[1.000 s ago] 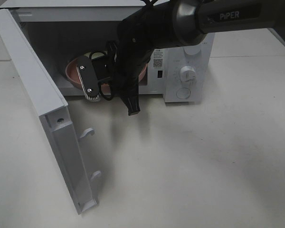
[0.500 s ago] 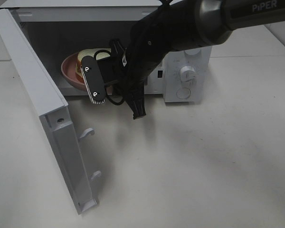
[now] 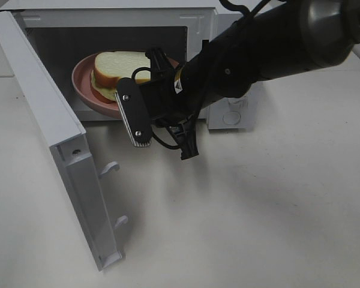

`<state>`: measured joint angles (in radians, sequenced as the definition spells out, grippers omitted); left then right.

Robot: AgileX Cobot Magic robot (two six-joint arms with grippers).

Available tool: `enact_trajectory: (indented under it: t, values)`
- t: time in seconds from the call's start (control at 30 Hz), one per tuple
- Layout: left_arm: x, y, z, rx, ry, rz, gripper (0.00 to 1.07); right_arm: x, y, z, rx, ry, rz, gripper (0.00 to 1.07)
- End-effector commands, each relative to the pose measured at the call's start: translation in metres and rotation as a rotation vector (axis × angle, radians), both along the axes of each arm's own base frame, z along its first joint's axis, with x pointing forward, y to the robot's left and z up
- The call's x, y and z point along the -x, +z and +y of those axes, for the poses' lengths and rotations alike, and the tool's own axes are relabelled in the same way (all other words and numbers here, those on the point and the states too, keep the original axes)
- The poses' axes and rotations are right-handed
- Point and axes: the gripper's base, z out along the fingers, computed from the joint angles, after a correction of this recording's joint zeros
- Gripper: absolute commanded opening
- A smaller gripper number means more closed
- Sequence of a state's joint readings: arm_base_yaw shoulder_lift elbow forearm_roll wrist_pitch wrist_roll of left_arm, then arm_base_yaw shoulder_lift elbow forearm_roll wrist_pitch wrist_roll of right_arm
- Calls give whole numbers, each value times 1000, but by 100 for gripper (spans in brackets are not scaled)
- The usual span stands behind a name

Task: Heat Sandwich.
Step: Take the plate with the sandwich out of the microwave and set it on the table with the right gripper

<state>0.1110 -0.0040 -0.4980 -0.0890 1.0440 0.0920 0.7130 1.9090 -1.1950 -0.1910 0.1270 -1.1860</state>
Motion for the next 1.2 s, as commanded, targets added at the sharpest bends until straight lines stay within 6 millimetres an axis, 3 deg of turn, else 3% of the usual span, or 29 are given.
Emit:
enact_trajectory:
  t: [0.03, 0.53, 1.2]
  values:
    - [3, 0, -1, 4, 2, -26, 97, 4, 16, -3, -52, 18, -67, 0]
    - [3, 0, -1, 4, 2, -26, 97, 49, 10, -26, 10, 92, -54, 0]
    - [3, 0, -1, 4, 2, -26, 97, 88, 11, -63, 53, 110, -37, 0]
